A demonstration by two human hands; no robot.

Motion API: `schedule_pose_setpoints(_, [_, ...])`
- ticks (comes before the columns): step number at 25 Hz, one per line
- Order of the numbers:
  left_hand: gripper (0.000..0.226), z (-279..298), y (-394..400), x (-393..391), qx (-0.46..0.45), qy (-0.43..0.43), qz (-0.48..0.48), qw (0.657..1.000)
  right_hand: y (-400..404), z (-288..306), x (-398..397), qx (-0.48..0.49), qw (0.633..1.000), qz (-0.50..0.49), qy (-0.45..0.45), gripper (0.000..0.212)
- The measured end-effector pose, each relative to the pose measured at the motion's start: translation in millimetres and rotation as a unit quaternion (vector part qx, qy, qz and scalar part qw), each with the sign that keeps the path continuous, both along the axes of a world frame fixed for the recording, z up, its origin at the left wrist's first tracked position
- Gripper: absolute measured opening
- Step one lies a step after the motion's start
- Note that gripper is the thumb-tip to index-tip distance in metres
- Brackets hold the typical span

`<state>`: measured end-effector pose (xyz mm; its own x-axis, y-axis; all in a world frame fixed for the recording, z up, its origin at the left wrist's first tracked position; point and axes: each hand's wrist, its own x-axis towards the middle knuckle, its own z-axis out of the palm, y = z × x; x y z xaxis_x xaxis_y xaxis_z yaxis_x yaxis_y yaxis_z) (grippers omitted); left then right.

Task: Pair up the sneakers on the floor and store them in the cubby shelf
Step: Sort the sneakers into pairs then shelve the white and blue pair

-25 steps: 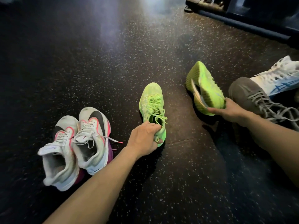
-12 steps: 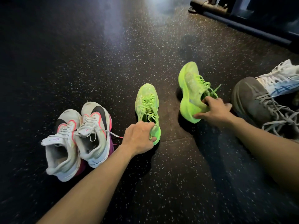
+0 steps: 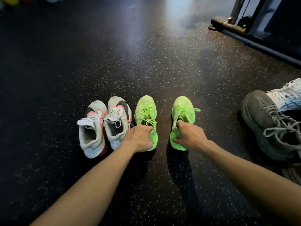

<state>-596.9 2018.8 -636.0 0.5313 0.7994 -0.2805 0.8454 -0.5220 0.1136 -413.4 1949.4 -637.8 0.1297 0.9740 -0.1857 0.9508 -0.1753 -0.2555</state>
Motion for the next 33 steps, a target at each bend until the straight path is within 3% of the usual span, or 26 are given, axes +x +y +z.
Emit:
schedule_pose_setpoints(7, [0.027, 1, -9, -20, -0.033, 0.047, 0.025, 0.998, -5, -3, -56, 0.001, 0.998, 0.059, -0.016, 0.035])
schedule_pose_setpoints(12, [0.044, 11, -5, -20, 0.073, -0.013, -0.017, 0.997, -9, -6, -46, -0.040, 0.990, 0.094, 0.101, 0.050])
schedule_pose_setpoints(17, [0.039, 19, 2, 8, 0.110, -0.081, -0.066, 0.988, -16, 15, 2, 0.028, 0.990, 0.026, 0.134, 0.058])
schedule_pose_setpoints(24, [0.048, 31, -16, 101, 0.075, -0.074, -0.152, 0.983, -75, 60, 116, 0.058, 0.993, -0.100, 0.018, 0.049])
schedule_pose_setpoints(33, [0.054, 30, -72, 223, 0.018, -0.086, -0.296, 0.951, -189, 93, 251, 0.049, 0.942, -0.328, -0.057, 0.039])
